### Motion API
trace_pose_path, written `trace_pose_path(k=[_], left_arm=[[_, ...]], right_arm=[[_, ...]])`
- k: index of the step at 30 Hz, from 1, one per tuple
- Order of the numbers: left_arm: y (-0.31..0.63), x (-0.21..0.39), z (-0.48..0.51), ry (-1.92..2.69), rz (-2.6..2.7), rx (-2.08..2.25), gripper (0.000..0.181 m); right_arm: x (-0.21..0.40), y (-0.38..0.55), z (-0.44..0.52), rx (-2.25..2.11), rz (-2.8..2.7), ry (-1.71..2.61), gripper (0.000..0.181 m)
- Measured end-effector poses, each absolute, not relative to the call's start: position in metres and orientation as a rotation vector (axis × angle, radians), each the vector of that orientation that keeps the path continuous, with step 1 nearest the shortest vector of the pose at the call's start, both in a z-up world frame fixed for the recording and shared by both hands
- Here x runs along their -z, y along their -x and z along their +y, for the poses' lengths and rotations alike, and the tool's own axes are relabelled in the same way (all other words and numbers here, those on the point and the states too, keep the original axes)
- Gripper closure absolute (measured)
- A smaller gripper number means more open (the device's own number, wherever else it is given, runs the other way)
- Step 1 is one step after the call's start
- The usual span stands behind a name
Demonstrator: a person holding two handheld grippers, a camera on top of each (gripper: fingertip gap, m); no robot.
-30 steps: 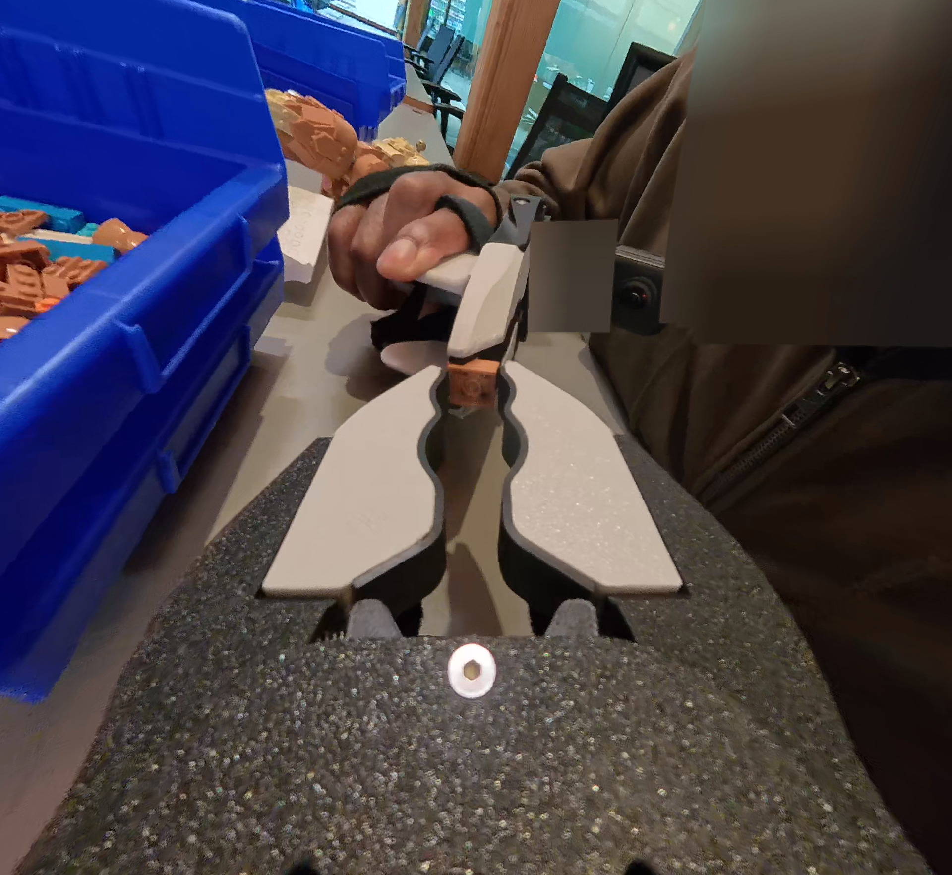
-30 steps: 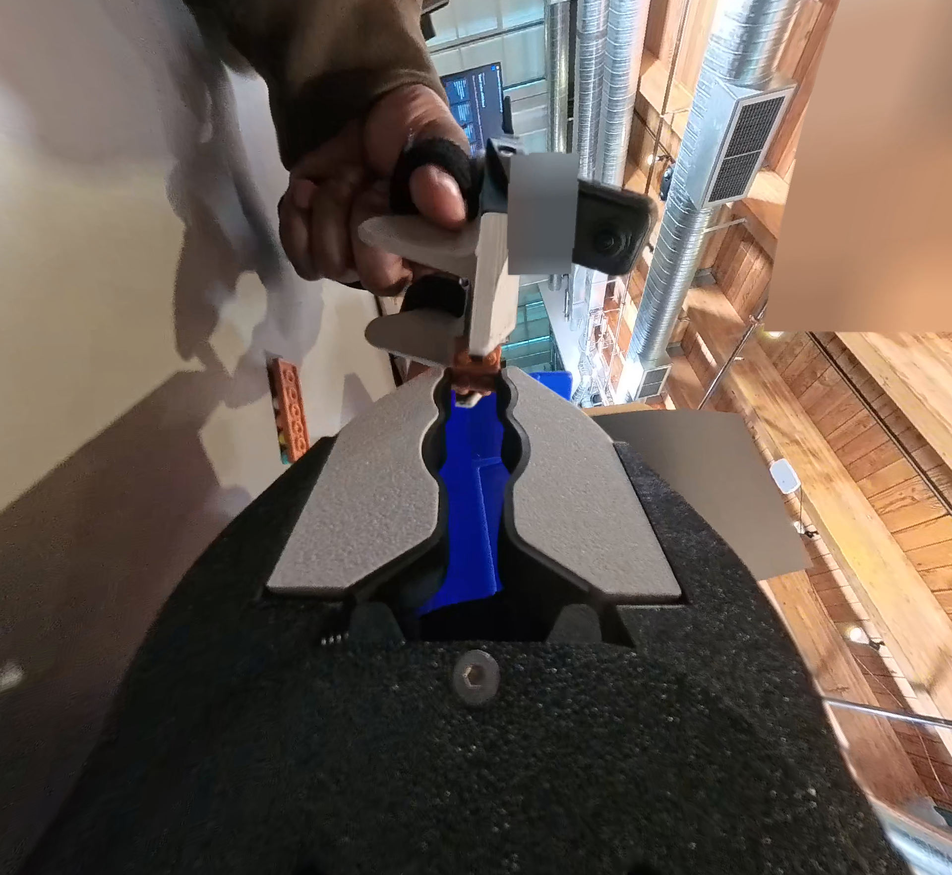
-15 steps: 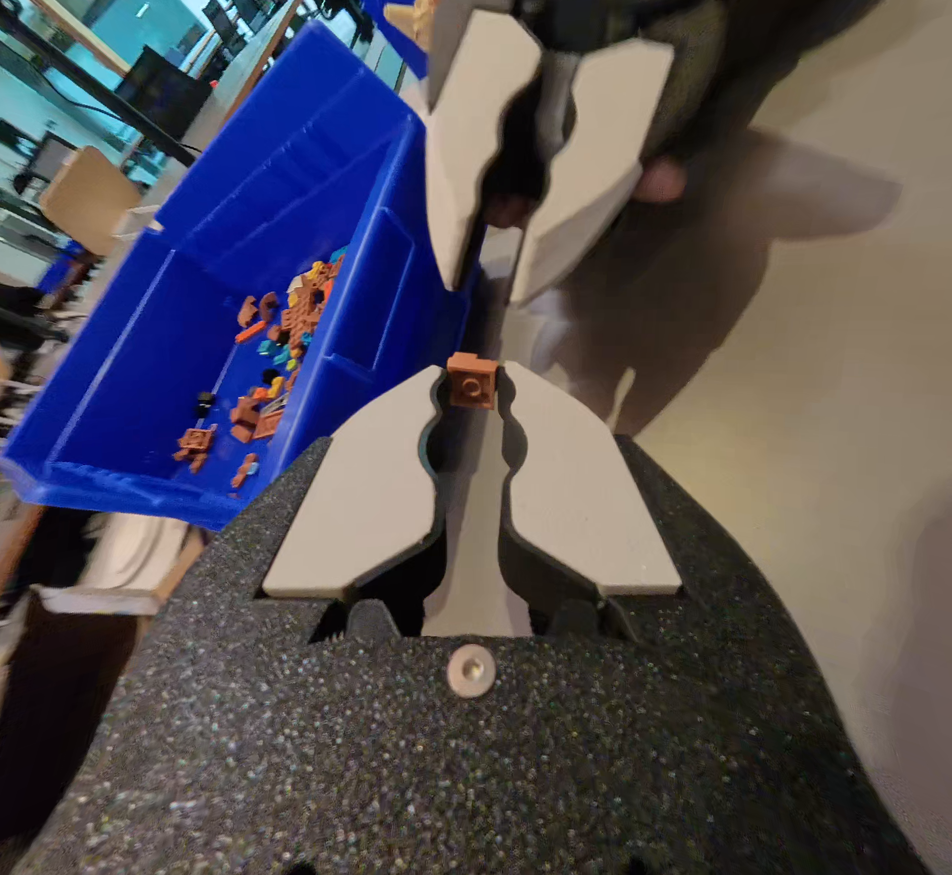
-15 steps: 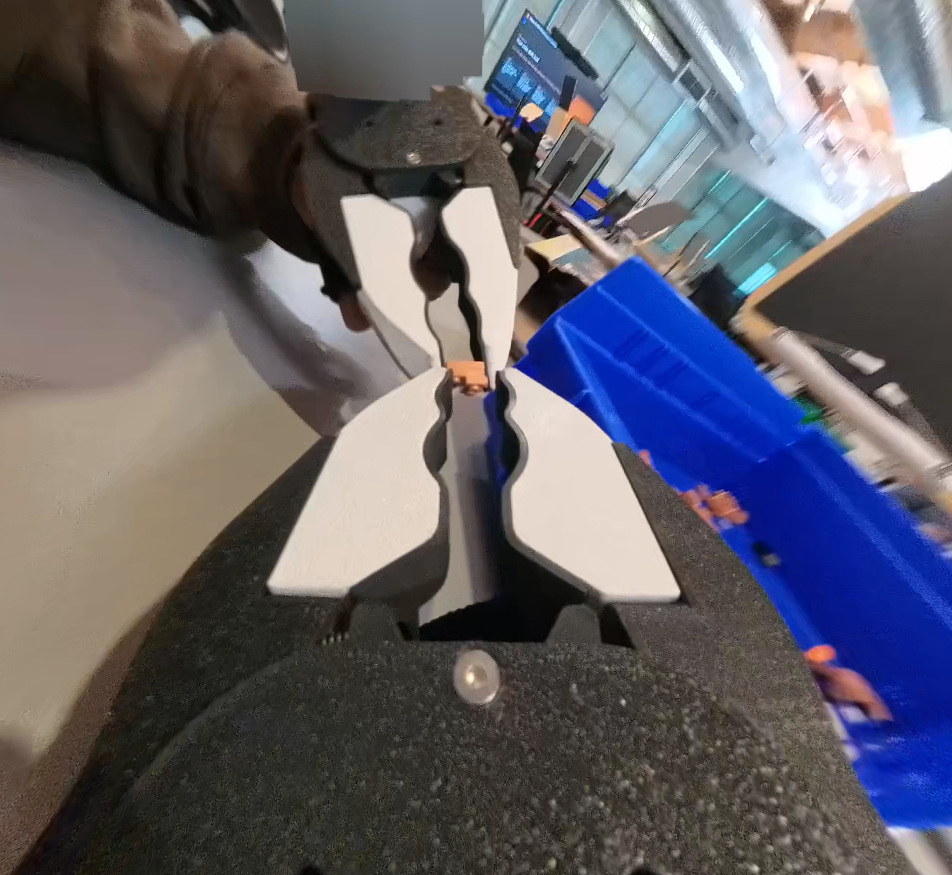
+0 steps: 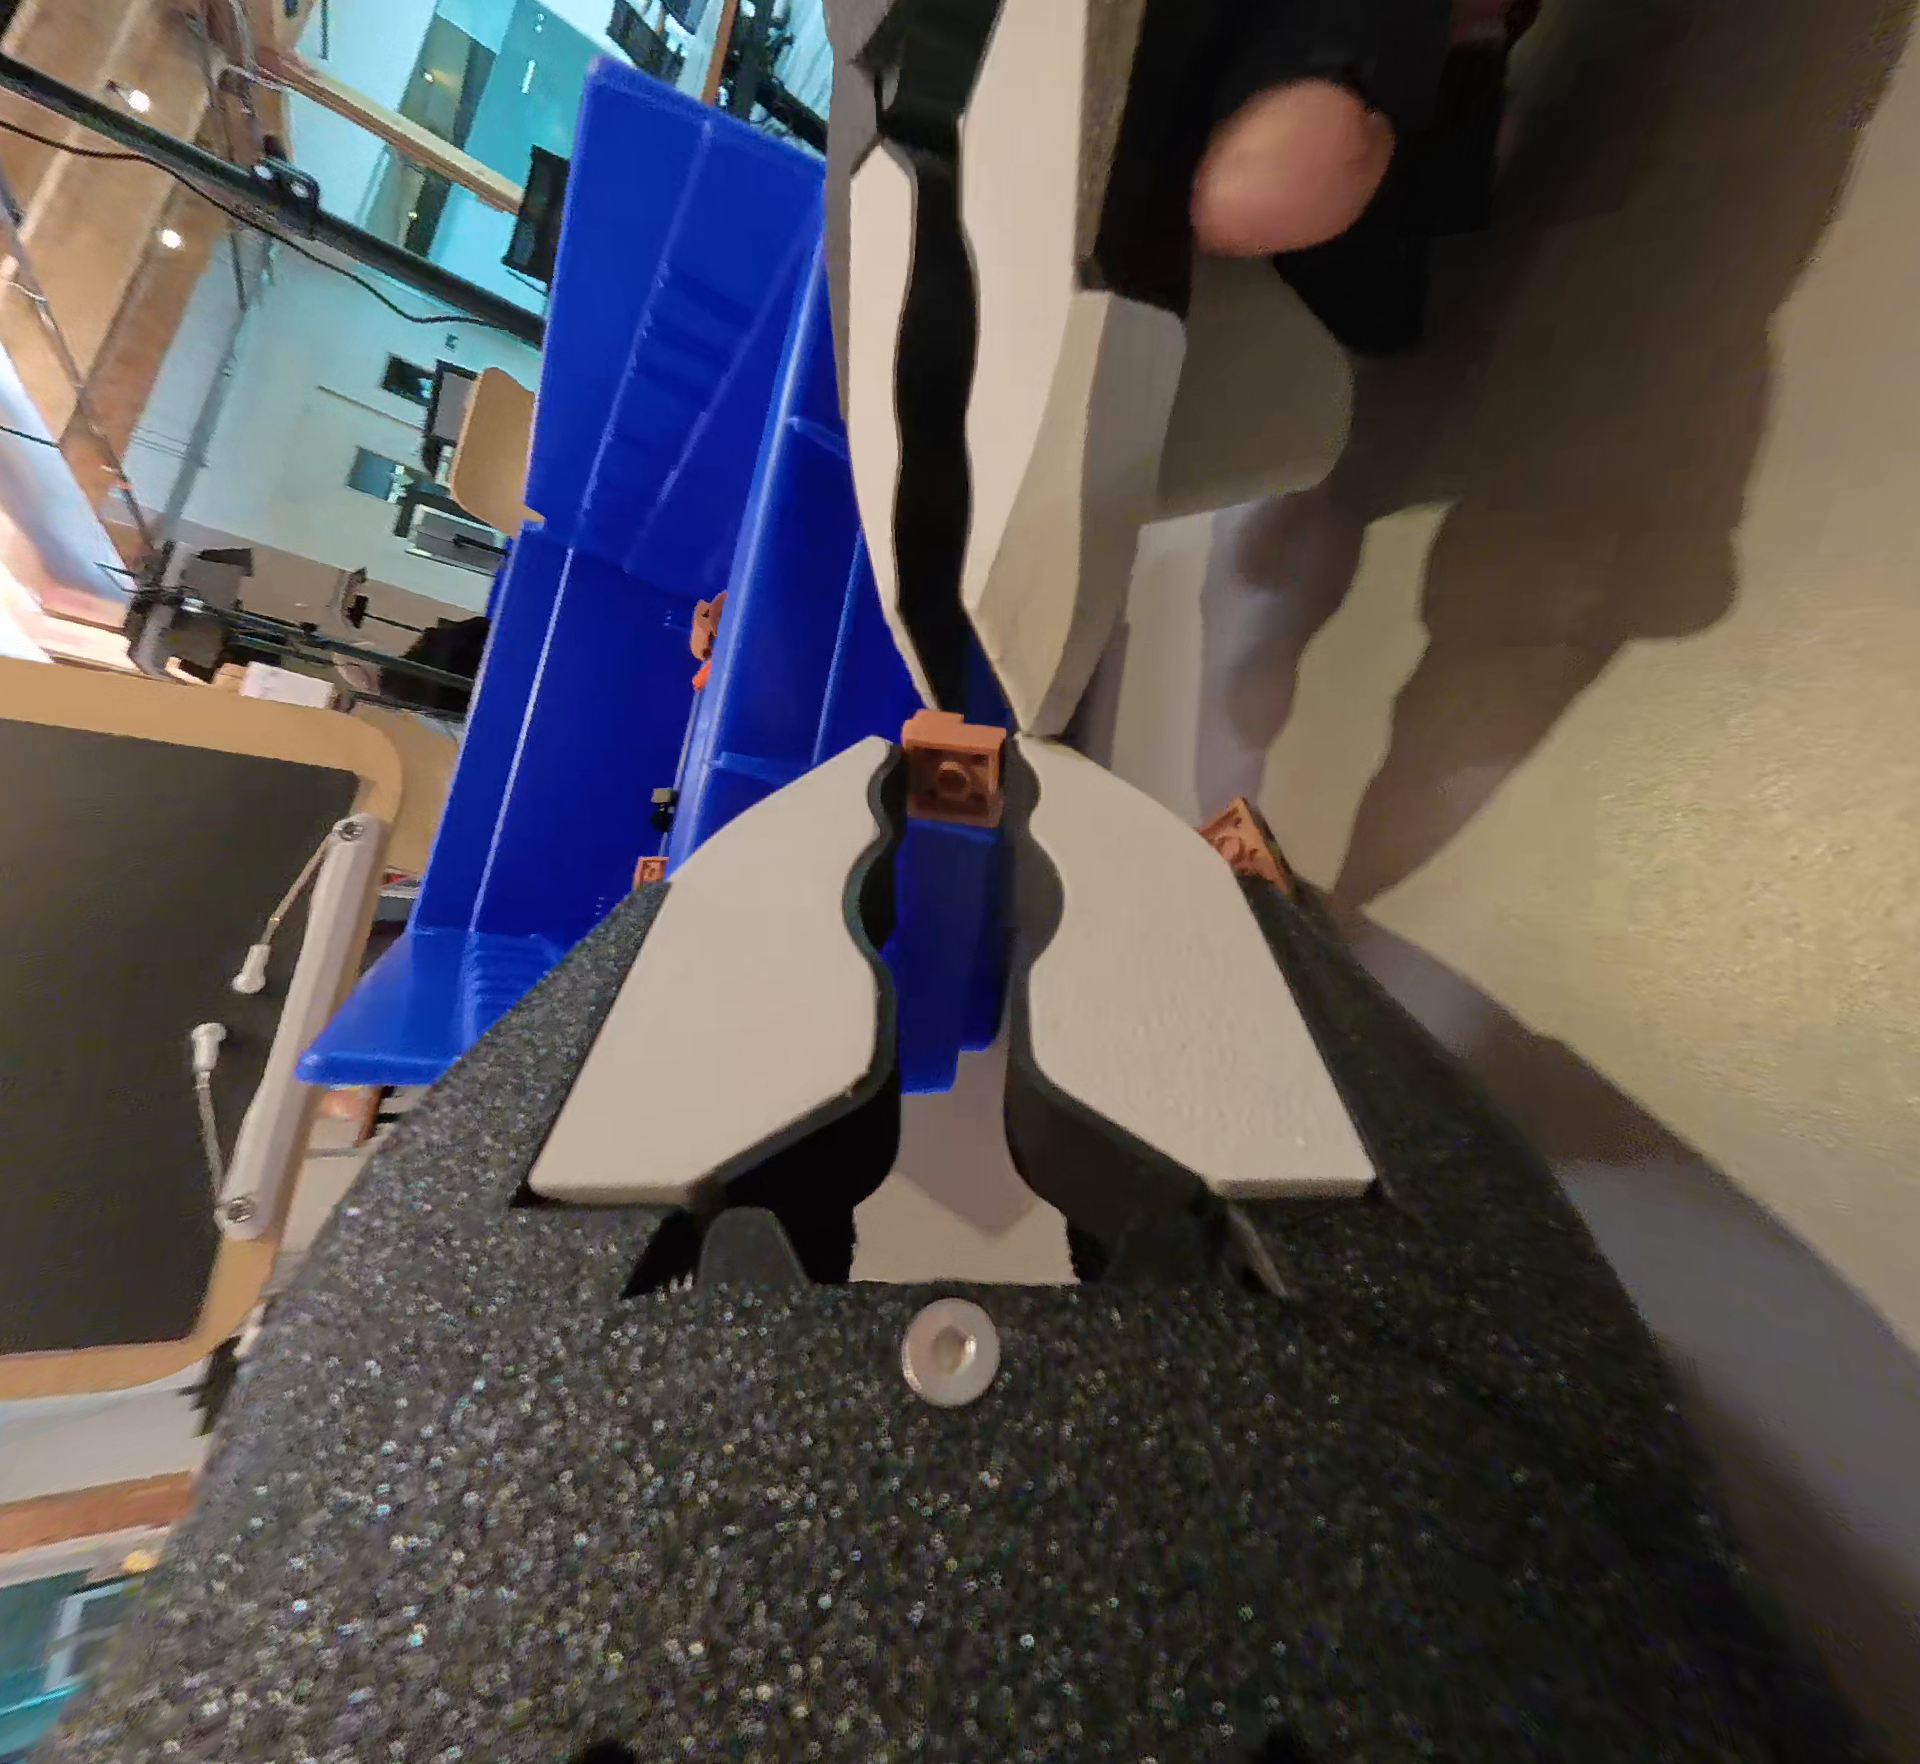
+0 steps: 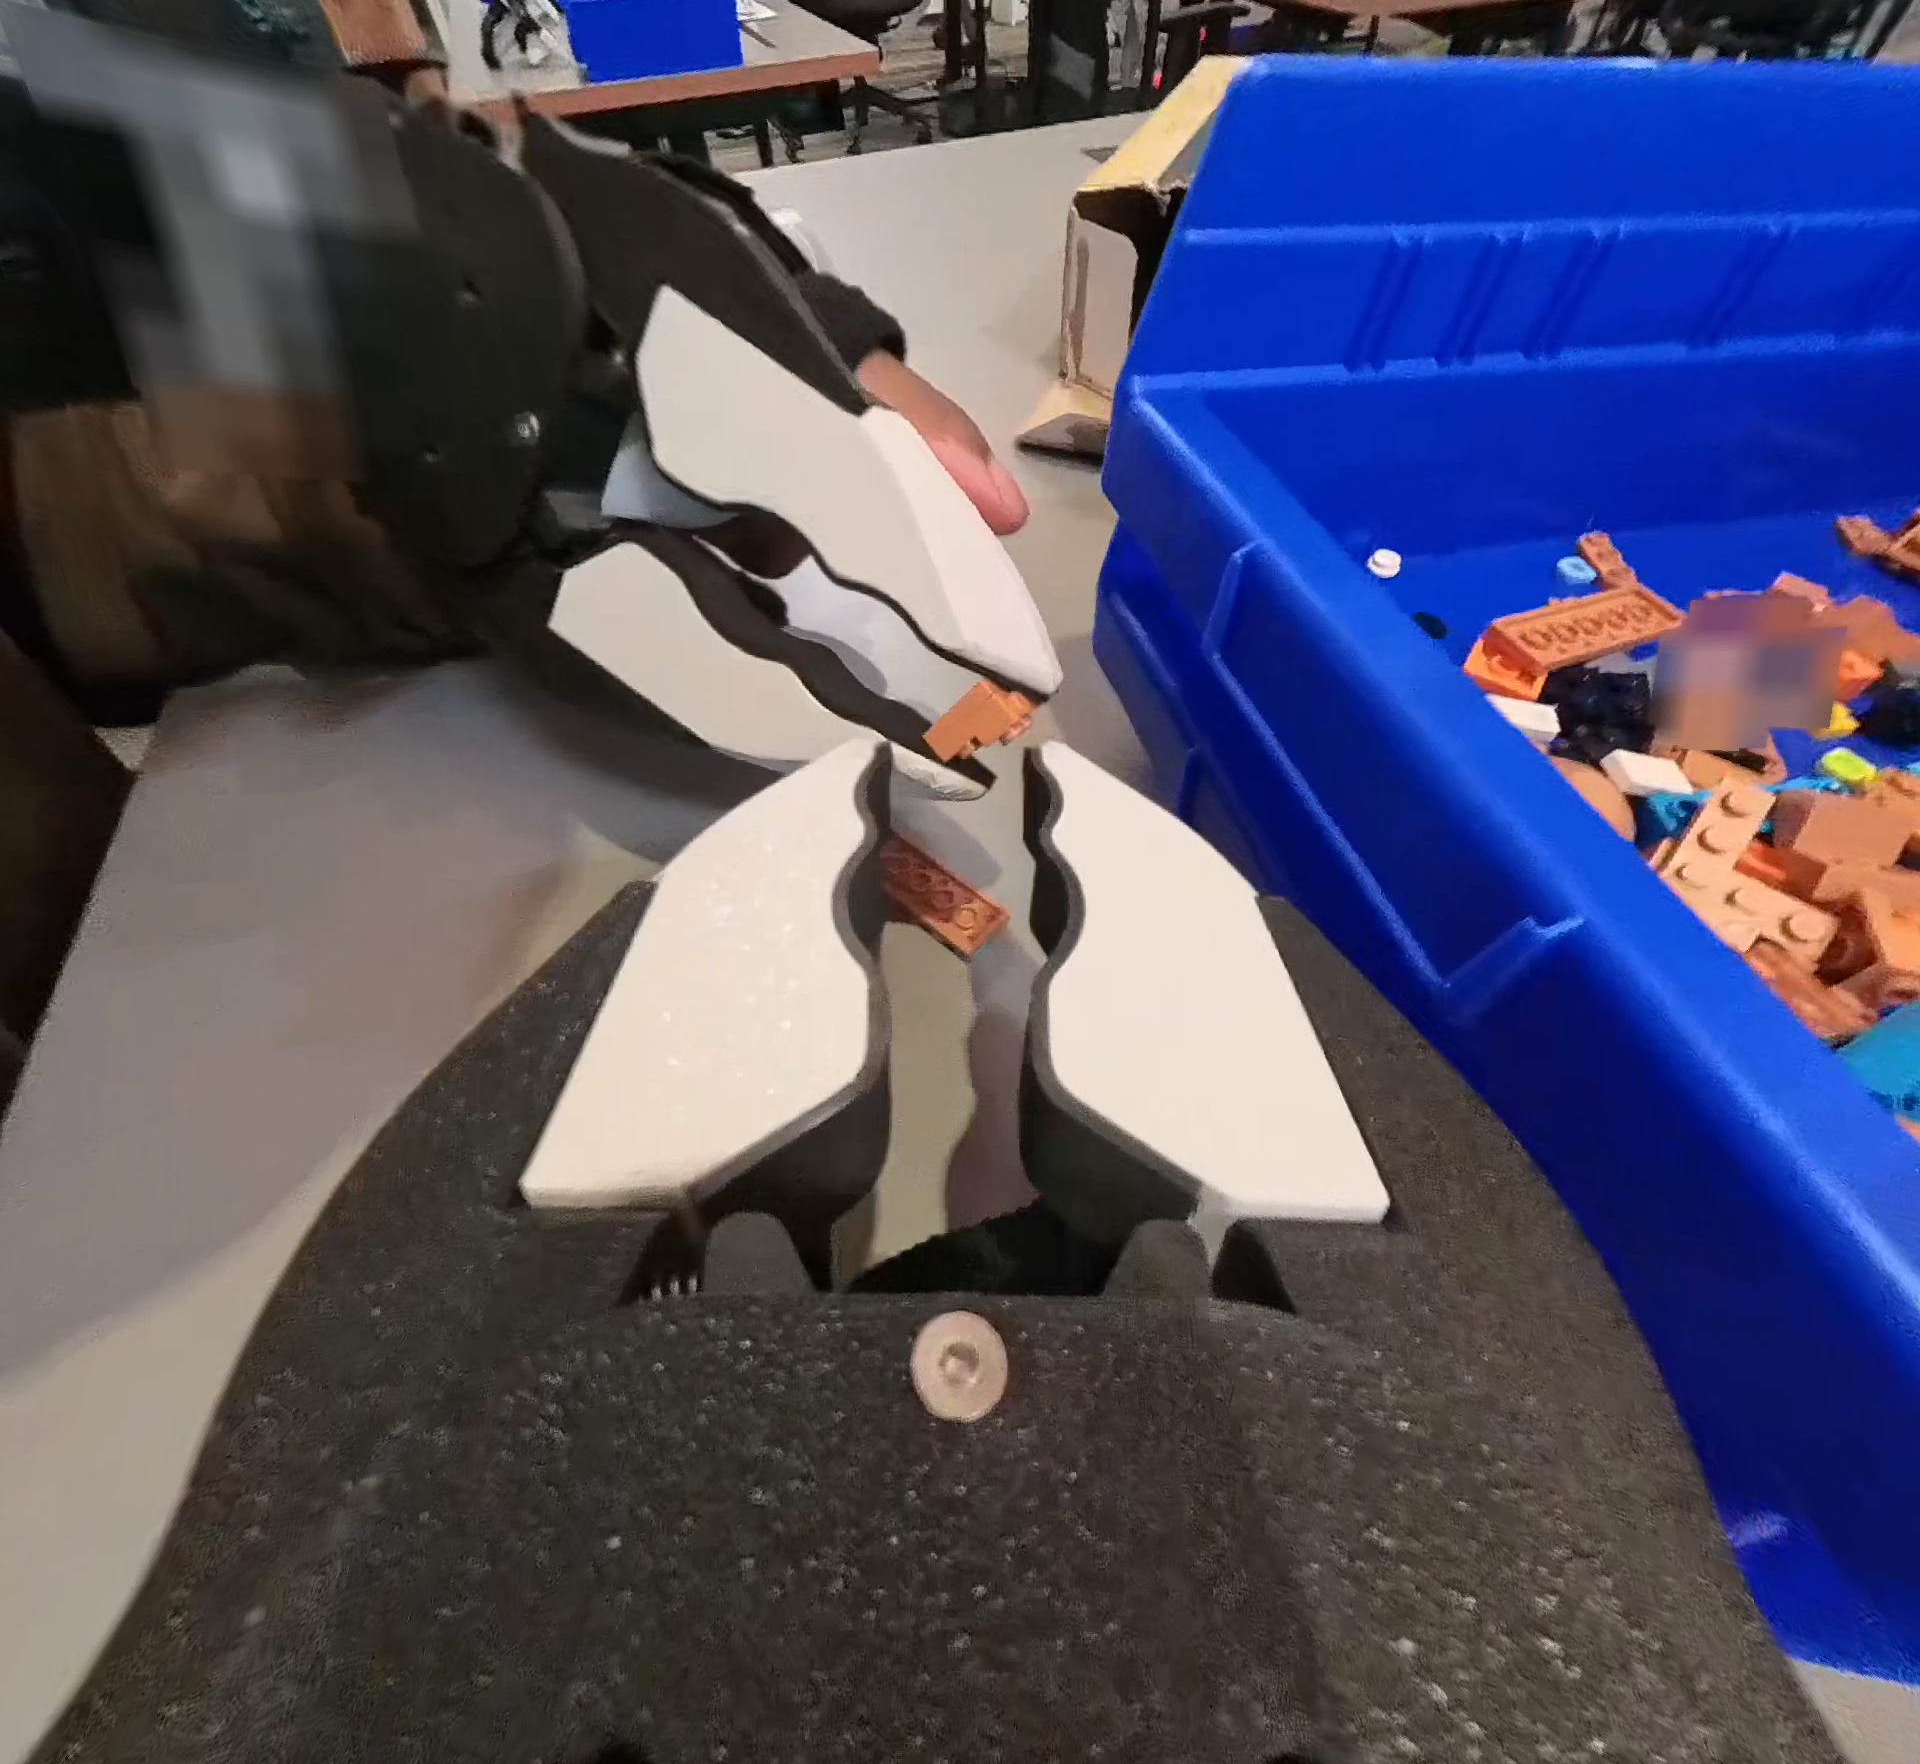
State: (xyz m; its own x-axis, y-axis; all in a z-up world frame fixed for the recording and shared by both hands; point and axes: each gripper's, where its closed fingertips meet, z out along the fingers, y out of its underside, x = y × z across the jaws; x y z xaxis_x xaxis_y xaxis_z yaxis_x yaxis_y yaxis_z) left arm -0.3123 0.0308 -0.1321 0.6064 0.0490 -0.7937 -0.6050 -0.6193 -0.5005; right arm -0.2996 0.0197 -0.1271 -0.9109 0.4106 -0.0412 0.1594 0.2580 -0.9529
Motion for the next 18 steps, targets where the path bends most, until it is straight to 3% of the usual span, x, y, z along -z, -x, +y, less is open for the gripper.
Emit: trace_pose_path(k=[11, 18], left_arm=[[0.308, 0.137, 0.035, 2.013, 0.638, -1.25, 0.163], [0.303, 0.133, 0.04, 1.952, 0.611, -1.198, 0.162]], right_arm=[[0.132, 0.3, 0.018, -1.825, -2.353, 0.759, 0.155], [0.132, 0.301, 0.018, -1.828, -2.338, 0.736, 0.164]])
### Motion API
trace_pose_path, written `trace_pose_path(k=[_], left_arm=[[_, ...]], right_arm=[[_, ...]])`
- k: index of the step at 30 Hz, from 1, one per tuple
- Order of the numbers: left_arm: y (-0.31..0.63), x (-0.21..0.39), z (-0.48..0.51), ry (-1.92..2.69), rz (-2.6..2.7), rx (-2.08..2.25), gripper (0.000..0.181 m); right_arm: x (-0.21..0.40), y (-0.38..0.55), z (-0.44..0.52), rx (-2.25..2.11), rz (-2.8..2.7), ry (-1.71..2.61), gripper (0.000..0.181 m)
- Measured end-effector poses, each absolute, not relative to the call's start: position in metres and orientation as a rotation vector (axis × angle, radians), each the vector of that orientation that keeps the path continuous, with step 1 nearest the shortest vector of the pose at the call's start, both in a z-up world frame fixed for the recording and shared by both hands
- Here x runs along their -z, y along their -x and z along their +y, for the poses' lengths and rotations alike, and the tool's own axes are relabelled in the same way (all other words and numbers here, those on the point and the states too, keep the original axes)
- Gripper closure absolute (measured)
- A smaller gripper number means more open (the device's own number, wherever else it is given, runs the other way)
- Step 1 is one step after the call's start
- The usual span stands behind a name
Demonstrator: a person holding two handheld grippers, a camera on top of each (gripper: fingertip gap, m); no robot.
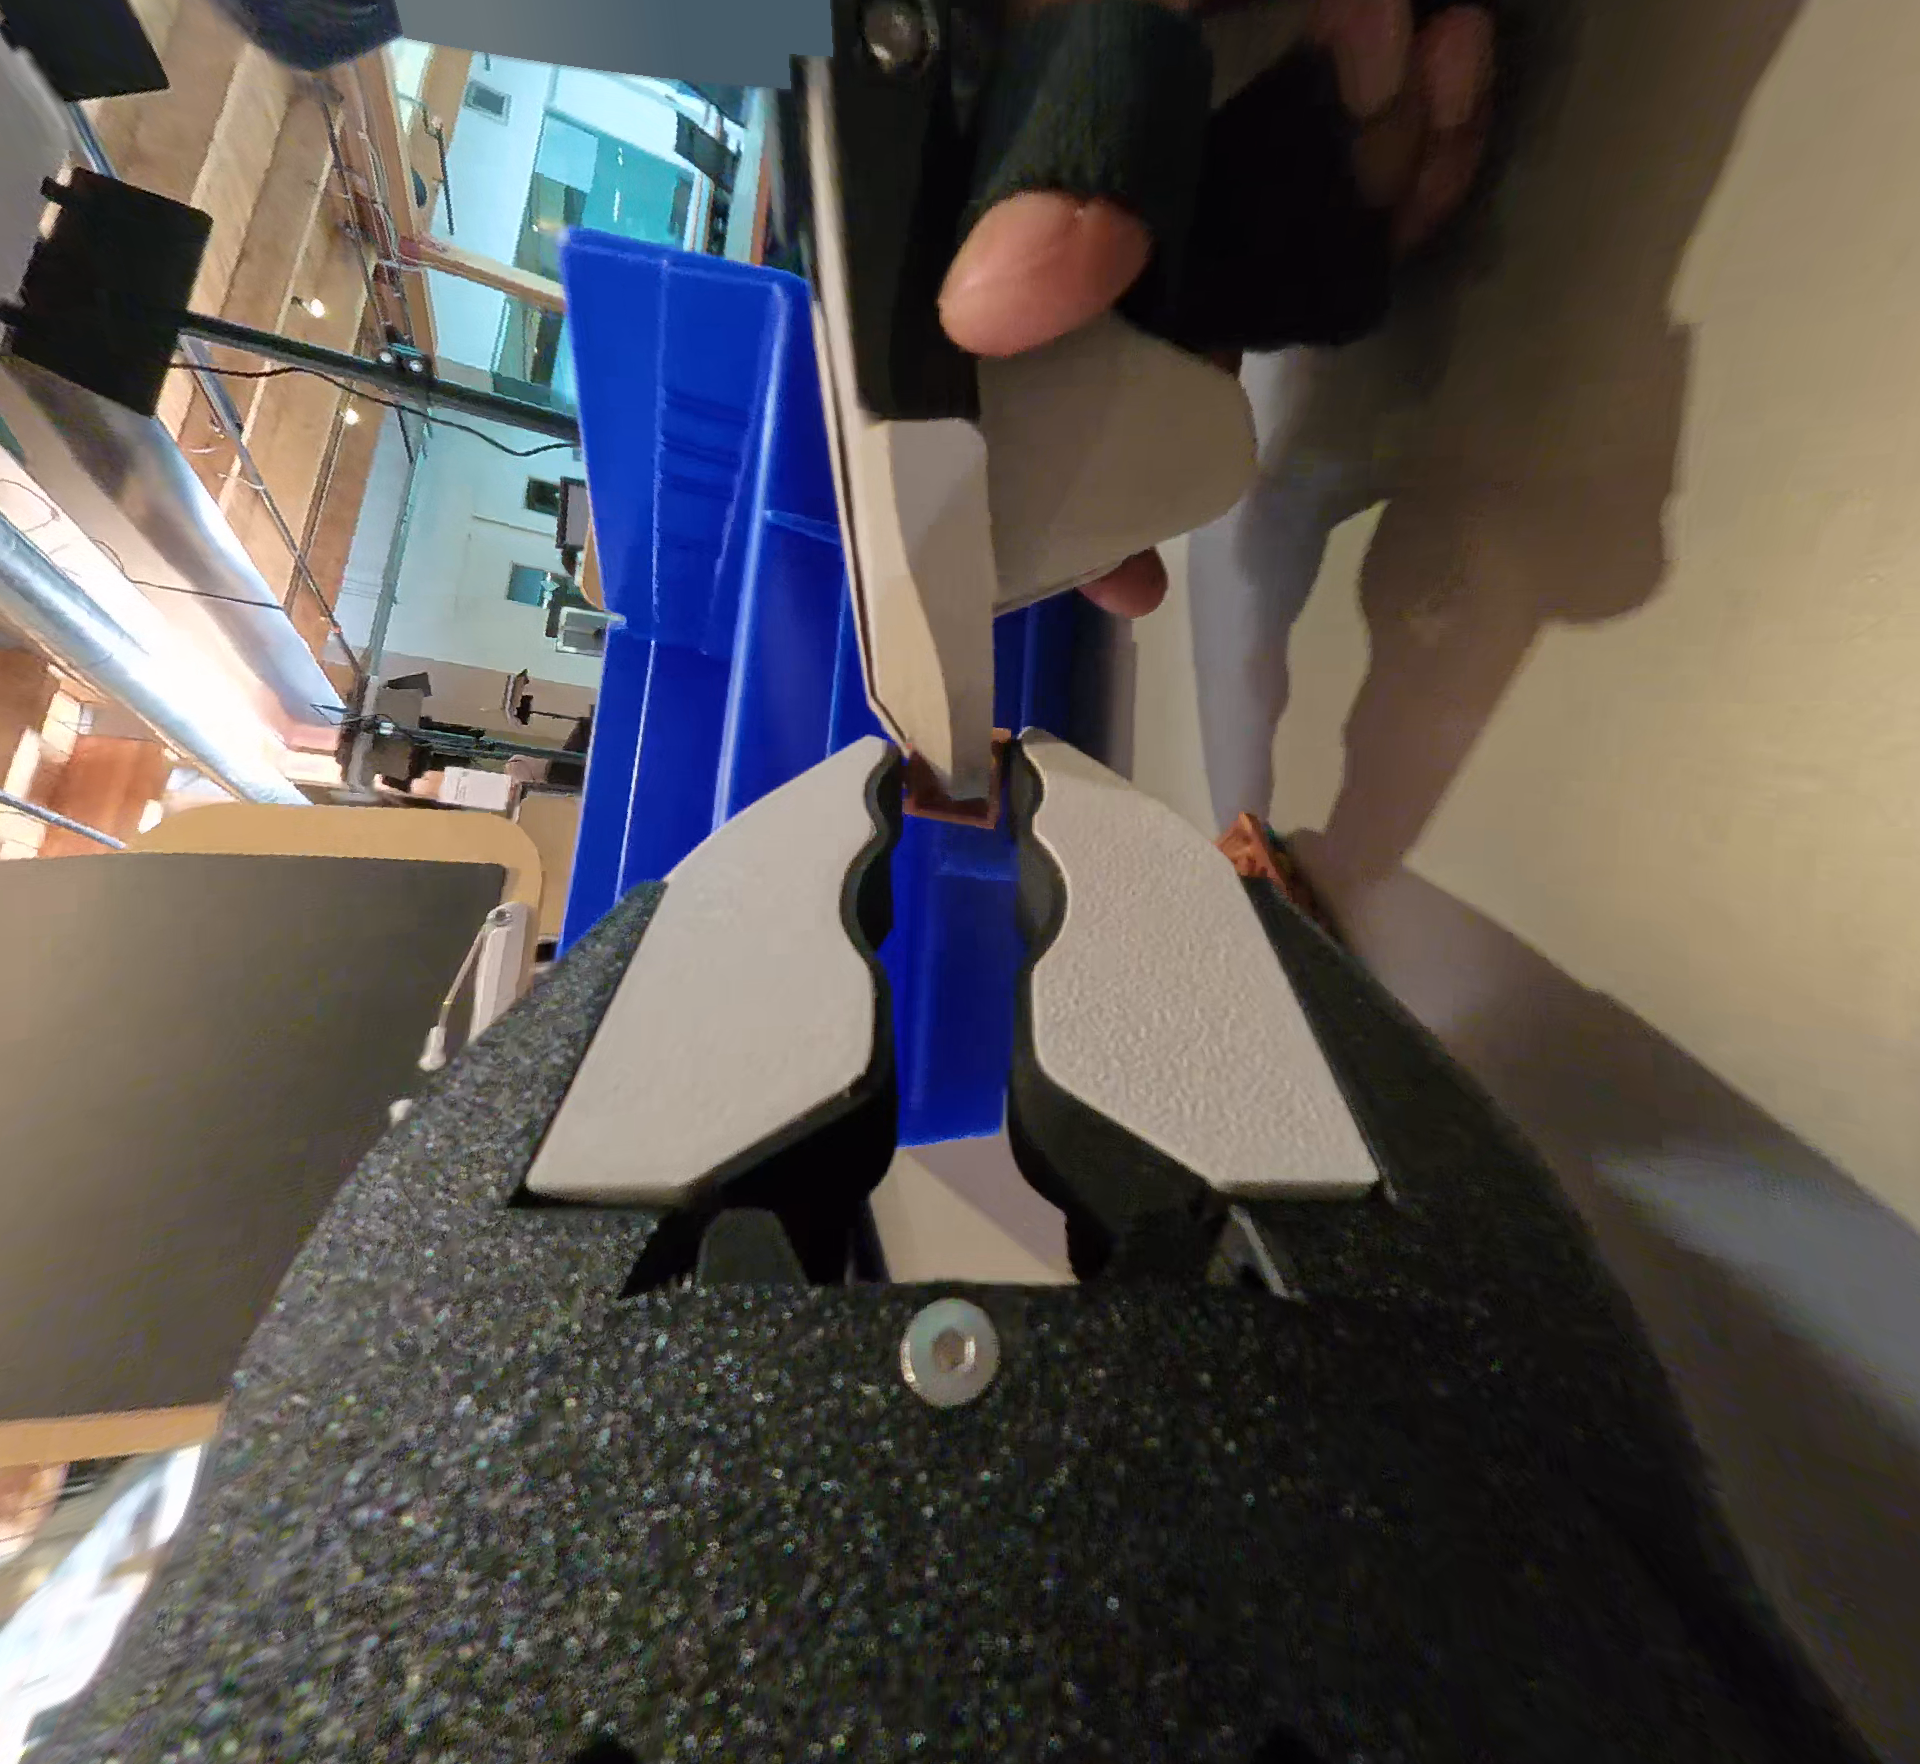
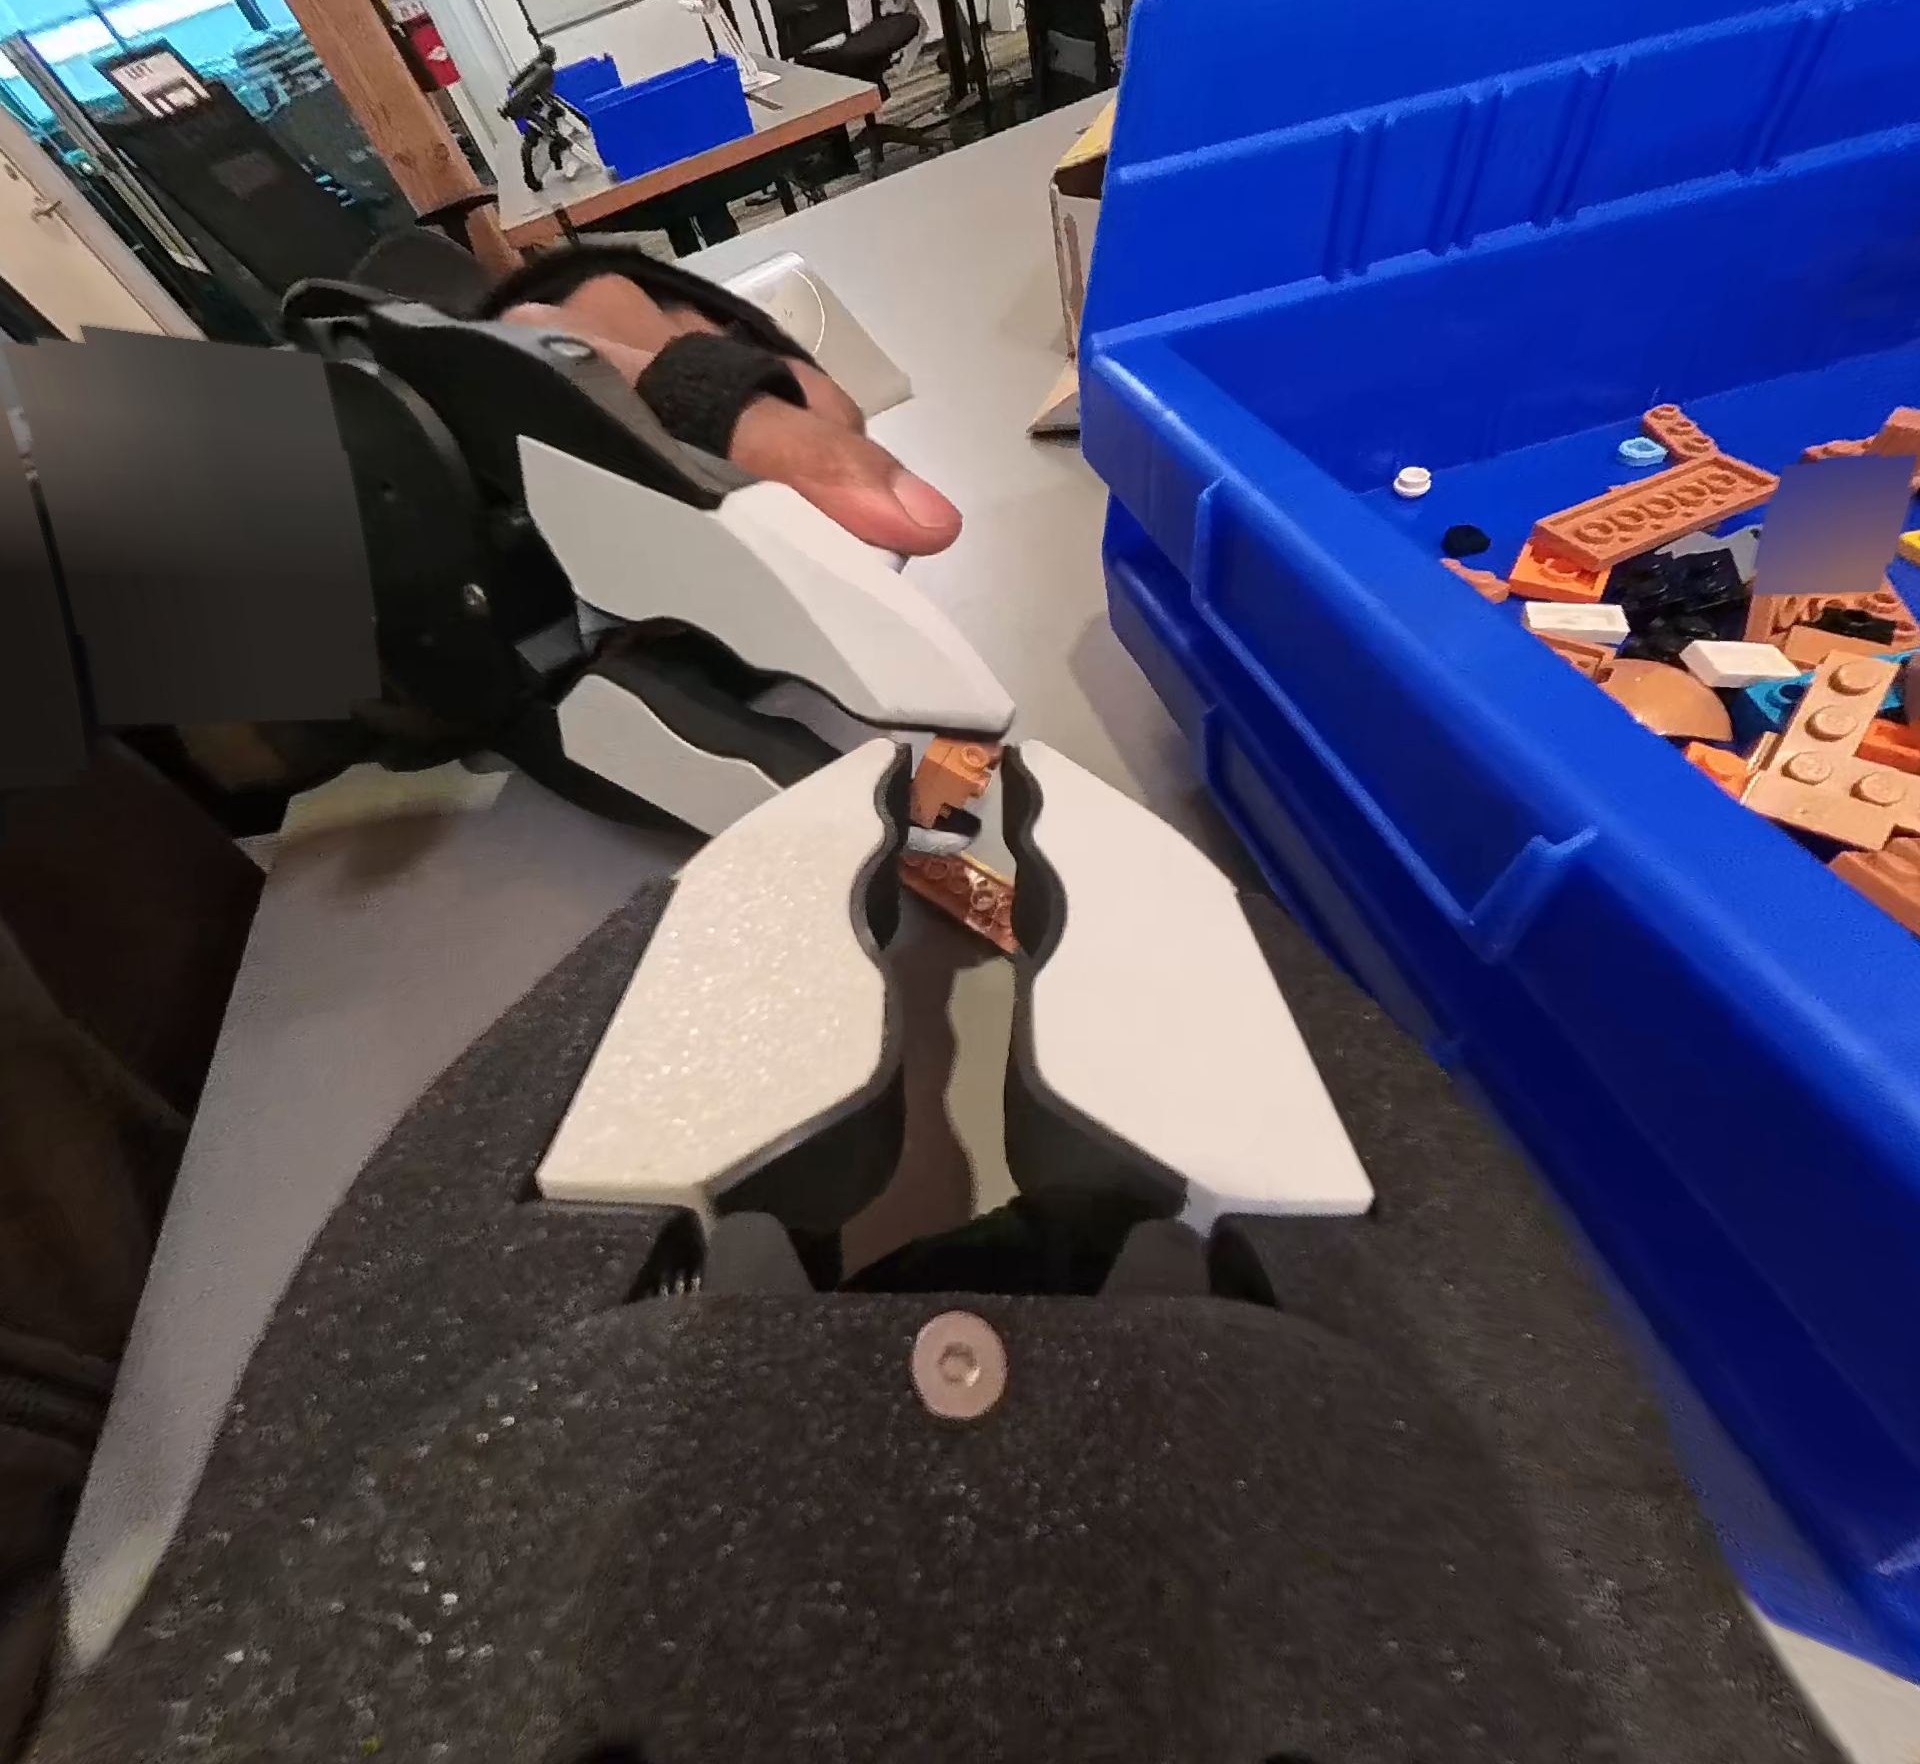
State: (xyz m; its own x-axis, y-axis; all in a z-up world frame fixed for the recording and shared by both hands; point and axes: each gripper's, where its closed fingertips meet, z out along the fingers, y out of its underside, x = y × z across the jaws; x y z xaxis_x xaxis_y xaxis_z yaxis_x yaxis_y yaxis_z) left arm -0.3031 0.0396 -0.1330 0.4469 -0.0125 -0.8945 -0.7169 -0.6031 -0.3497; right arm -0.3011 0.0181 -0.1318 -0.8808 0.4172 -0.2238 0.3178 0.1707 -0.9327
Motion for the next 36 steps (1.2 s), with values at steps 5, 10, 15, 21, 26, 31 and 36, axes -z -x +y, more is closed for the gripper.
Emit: trace_pose_path(k=[5, 10, 15, 21, 26, 31, 36], left_arm=[[0.299, 0.117, 0.036, 1.856, 0.425, -0.899, 0.153], [0.287, 0.1, 0.035, 1.709, 0.322, -0.611, 0.15], [0.267, 0.091, 0.038, 1.615, 0.391, -0.538, 0.151], [0.249, 0.092, 0.042, 1.576, 0.532, -0.597, 0.157], [0.248, 0.093, 0.041, 1.573, 0.574, -0.643, 0.158], [0.247, 0.094, 0.041, 1.566, 0.621, -0.712, 0.159], [0.245, 0.097, 0.042, 1.566, 0.668, -0.761, 0.16]], right_arm=[[0.111, 0.296, 0.02, -2.112, -2.294, 0.713, 0.166], [0.083, 0.275, 0.022, -2.522, -2.239, 0.598, 0.169], [0.083, 0.254, 0.015, -2.591, -2.332, 0.47, 0.169], [0.084, 0.239, 0.012, -2.684, -2.451, 0.421, 0.169], [0.085, 0.235, 0.012, -2.711, -2.512, 0.453, 0.169], [0.087, 0.233, 0.011, -2.72, -2.56, 0.475, 0.169], [0.09, 0.23, 0.01, -2.71, -2.605, 0.478, 0.169]])
